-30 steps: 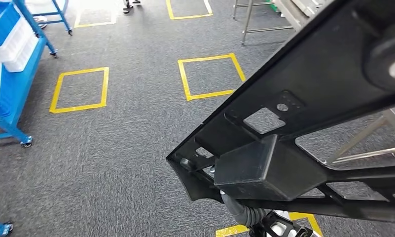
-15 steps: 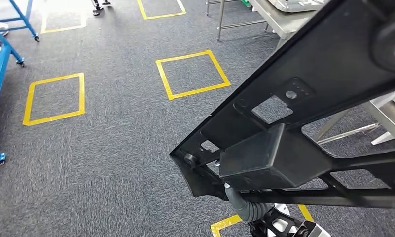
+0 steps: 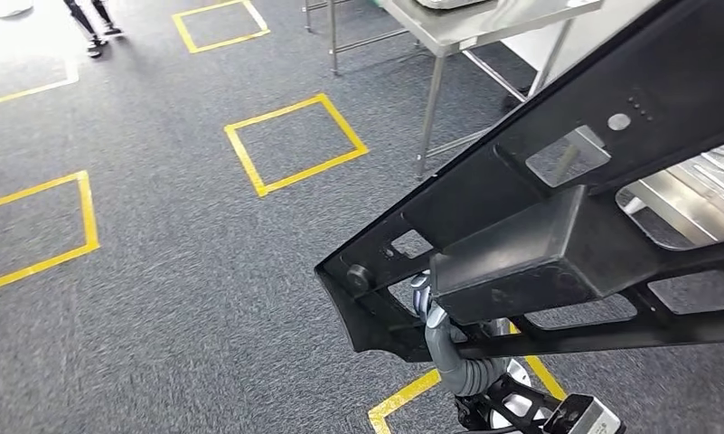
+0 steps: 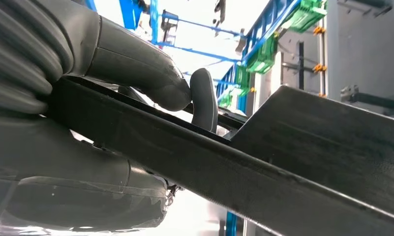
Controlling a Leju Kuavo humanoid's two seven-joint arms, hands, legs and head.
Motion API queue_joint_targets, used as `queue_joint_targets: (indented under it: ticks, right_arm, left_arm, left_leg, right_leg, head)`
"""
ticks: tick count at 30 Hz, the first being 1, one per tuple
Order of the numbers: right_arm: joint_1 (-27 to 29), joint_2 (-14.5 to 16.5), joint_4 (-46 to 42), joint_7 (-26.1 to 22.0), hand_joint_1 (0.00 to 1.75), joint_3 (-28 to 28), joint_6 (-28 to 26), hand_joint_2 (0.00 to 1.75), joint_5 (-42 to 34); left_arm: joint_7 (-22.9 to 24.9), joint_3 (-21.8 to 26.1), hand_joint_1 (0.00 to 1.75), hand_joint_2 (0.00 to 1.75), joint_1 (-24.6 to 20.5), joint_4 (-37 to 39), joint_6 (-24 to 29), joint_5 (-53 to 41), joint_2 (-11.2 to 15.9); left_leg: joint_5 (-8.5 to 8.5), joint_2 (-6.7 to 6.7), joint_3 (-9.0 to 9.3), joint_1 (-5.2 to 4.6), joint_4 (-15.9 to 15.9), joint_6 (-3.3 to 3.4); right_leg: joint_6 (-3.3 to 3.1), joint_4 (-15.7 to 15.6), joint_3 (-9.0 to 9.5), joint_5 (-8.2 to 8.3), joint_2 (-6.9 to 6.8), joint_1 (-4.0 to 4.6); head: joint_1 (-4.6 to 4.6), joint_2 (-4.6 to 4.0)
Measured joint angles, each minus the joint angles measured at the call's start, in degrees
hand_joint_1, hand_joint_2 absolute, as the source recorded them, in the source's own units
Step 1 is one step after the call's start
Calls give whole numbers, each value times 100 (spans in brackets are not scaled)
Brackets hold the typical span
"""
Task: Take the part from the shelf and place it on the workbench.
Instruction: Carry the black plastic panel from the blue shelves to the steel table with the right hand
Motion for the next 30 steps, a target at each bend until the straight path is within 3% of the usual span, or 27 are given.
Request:
queue_joint_targets:
  ticks: [2, 4, 5, 7, 9, 10, 11, 12, 13, 15, 17, 18, 20, 21, 23, 25, 26, 27, 28, 30]
  right_arm:
    - [0, 1, -1, 0, 175, -1, 0, 175, 0]
    - [5, 2, -2, 0, 175, -3, -1, 175, 1]
    - [11, 2, -2, 0, 175, -6, -1, 175, 2]
    - [9, 2, -2, 0, 175, -12, -1, 175, 3]
    - [-3, 2, 3, 0, 175, -14, 0, 175, -1]
    - [-6, 2, 11, 0, 175, -15, 0, 175, -8]
    - [-7, 2, 22, 0, 175, -15, 0, 175, -19]
    - [-7, 2, 34, 0, 175, -15, 0, 175, -32]
    - [-10, 2, 43, 0, 175, -15, 0, 175, -44]
    - [-31, 3, 49, 0, 175, -14, 0, 175, -58]
    - [-65, 13, 54, 0, 175, -13, 1, 175, -63]
    - [-76, 20, 58, 0, 175, -13, 1, 175, -66]
    - [-79, 32, 64, 0, 175, -13, 1, 175, -73]
    - [-85, 37, 67, 0, 175, -14, 2, 175, -77]
    - [-105, 67, 73, 2, 175, -16, 4, 175, -85]
    - [-121, 97, 81, 7, 175, -17, 9, 175, -101]
    - [-122, 103, 85, 9, 175, -17, 13, 175, -109]
    - [-123, 107, 89, 10, 175, -17, 17, 175, -116]
    - [-124, 107, 92, 11, 175, -17, 20, 175, -121]
    - [-131, 108, 94, 12, 175, -17, 22, 175, -125]
  left_arm:
    - [0, 0, 0, 175, -4, 0, 0, 0, 0]
    - [1, 0, 0, 175, -15, 0, 0, 0, -4]
    - [1, 0, 0, 175, -26, 0, 0, 0, -9]
    - [-1, 1, 0, 175, -39, 0, 1, 0, -17]
    - [-1, 5, 0, 175, -24, 0, 3, 0, -17]
    - [1, 9, 0, 175, -13, 0, 5, 0, -17]
    - [0, 14, 0, 175, -7, 0, 8, 0, -17]
    - [-1, 20, 0, 175, -7, 0, 11, 0, -17]
    - [-1, 26, 0, 175, -11, 0, 14, 0, -17]
    - [-2, 37, 0, 175, -20, 0, 17, 0, -20]
    - [-3, 46, 0, 175, -21, 0, 19, 0, -20]
    - [-3, 49, 0, 175, -24, 0, 20, 0, -20]
    - [-4, 51, 0, 175, -45, 0, 20, 0, -20]
    - [-7, 52, 0, 175, -55, 0, 21, 0, -20]
    - [-14, 52, 0, 175, -61, 0, 23, 0, -20]
    - [-17, 52, 0, 175, -35, 0, 24, 0, -21]
    - [-17, 52, 0, 175, -18, 0, 24, 0, -21]
    - [-17, 52, 0, 175, -7, 0, 24, 0, -21]
    - [-18, 52, 0, 175, -2, 0, 24, 0, -20]
    - [-19, 52, 0, 175, -6, 0, 21, 0, -16]
  left_leg:
    - [108, -157, 167, 3, -397, 34]
    - [119, -86, 183, -7, -435, 95]
    - [138, -29, 194, -4, -458, 133]
    - [176, 91, 207, 16, -513, 203]
    - [179, 217, 209, 3, -526, 237]
    - [172, 289, 207, -3, -524, 242]
    - [164, 360, 208, -7, -523, 242]
    - [153, 428, 215, -8, -523, 238]
    - [139, 493, 230, -8, -522, 229]
    - [102, 603, 274, -24, -517, 190]
    - [64, 704, 308, -53, -515, 132]
    - [49, 760, 322, -66, -520, 104]
    - [16, 836, 361, -62, -528, 46]
    - [-41, 769, 356, -54, -469, 19]
    - [-313, 488, 176, -28, -28, -26]
    - [-649, 287, -209, -23, 753, -49]
    - [-701, 259, -363, -22, 1026, -56]
    - [-641, 244, -439, -21, 1111, -59]
    - [-466, 226, -405, -18, 956, -55]
    - [-33, 56, -128, -2, 223, -30]
  right_leg:
    - [62, 24, -30, -2, 113, -4]
    - [141, 10, -58, 22, 216, -14]
    - [177, 26, -73, 14, 191, -16]
    - [235, 297, -208, -163, -55, -7]
    - [275, 966, -535, -515, -343, -19]
    - [290, 1317, -711, -649, -403, -34]
    - [300, 1520, -815, -683, -434, -47]
    - [304, 1513, -813, -609, -456, -56]
    - [301, 1282, -693, -444, -490, -61]
    - [262, 493, -274, -101, -700, -31]
    - [194, 28, -44, 7, -863, 23]
    - [164, -20, -35, -15, -860, 47]
    - [105, -52, -32, 2, -722, 28]
    - [72, -77, -16, 14, -660, 9]
    - [13, -115, 17, 36, -549, -23]
    - [-15, -109, 17, 35, -416, -18]
    - [-19, -101, 19, 33, -336, -15]
    - [-18, -90, 20, 28, -250, -14]
    - [-10, -75, 23, 22, -167, -15]
    - [22, -36, 23, 2, -19, -21]
  head:
    - [0, 0]
    - [0, 0]
    - [1, 0]
    - [2, 0]
    - [1, 0]
    - [1, 0]
    - [1, 0]
    - [1, 0]
    - [2, 0]
    - [2, 0]
    - [1, 0]
    - [1, 0]
    - [1, 0]
    - [1, 0]
    - [0, 0]
    - [0, 0]
    - [0, 0]
    - [0, 0]
    - [0, 0]
    - [0, 0]
